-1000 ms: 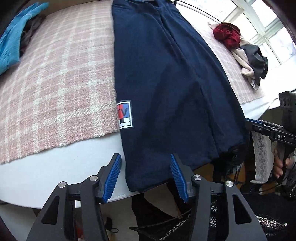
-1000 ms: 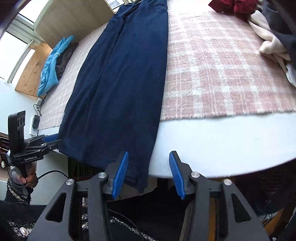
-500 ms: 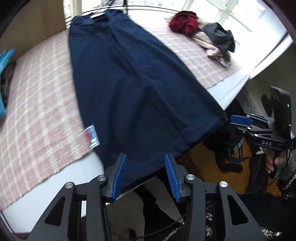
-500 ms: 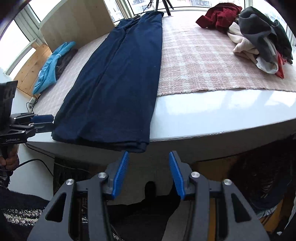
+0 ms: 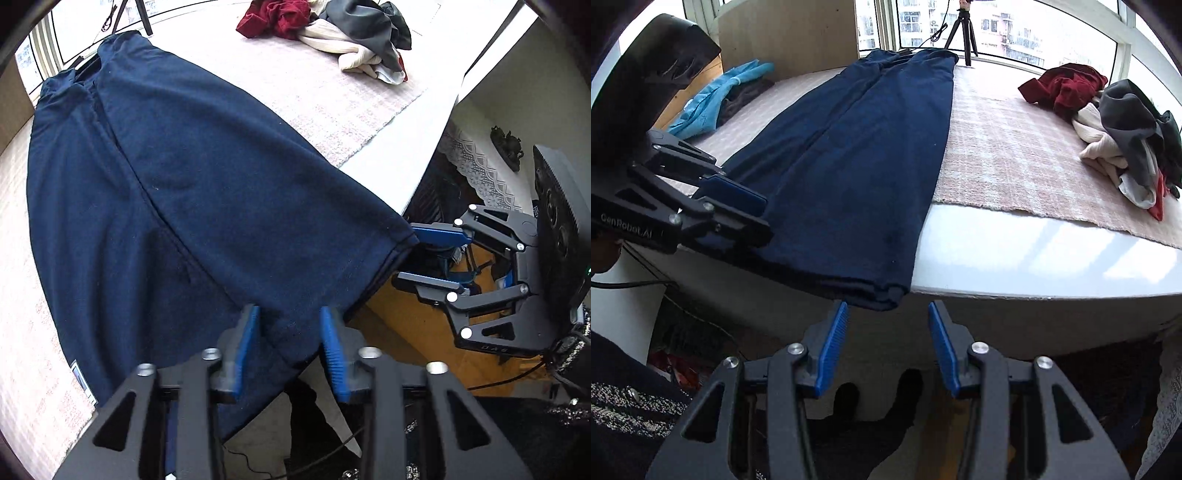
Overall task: Fold clothes
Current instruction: 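Grasp the navy shirt hem with both grippers, tug it straight, release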
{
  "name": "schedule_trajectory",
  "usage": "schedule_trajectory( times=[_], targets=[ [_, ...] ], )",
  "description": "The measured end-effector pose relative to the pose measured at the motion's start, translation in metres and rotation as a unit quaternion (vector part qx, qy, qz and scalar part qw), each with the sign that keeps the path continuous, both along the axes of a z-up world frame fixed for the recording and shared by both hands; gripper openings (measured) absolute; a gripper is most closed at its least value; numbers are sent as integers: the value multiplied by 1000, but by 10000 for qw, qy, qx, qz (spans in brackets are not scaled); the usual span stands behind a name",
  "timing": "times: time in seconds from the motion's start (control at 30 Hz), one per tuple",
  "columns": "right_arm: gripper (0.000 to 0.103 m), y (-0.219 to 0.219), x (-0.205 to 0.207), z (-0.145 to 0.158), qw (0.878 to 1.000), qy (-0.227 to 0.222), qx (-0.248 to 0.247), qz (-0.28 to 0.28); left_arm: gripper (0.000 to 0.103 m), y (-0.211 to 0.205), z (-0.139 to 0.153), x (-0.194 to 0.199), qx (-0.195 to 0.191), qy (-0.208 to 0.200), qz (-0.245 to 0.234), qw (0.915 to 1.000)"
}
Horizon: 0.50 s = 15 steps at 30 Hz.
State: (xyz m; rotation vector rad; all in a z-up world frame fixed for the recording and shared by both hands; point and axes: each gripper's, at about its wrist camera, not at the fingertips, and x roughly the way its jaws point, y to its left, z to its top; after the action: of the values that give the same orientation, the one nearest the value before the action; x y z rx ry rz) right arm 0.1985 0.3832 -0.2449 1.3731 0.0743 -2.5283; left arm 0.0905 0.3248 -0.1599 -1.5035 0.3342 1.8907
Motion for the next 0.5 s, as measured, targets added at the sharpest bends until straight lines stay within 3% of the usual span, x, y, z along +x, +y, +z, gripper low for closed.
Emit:
schedule_trajectory(
  times=[0.07, 0.2, 0.37, 0.4, 0.43, 0.5],
  targets=[
    [44, 1, 0, -1, 10000, 19, -39, 3, 11, -8, 2, 1, 36, -56, -13, 10000],
    [35, 1, -4, -2, 9998, -47, -197, -21, 11, -10, 8, -1, 78, -100, -13, 9999],
    [35, -7, -9, -7, 9999, -76, 104, 74, 8, -23, 12, -3, 179, -133, -1, 9998],
    [25, -7, -8, -6, 9998, -62, 152, 71, 7, -27, 13, -3, 229, -157, 17, 9996],
    [6, -6, -6, -5, 9999, -52, 147, 54, 7, -31, 14, -3, 274, -173, 32, 9995],
    [6, -3, -2, 6, 10000, 66, 52, -5, 6, -46, 17, -7, 326, -123, 52, 9994]
  ],
)
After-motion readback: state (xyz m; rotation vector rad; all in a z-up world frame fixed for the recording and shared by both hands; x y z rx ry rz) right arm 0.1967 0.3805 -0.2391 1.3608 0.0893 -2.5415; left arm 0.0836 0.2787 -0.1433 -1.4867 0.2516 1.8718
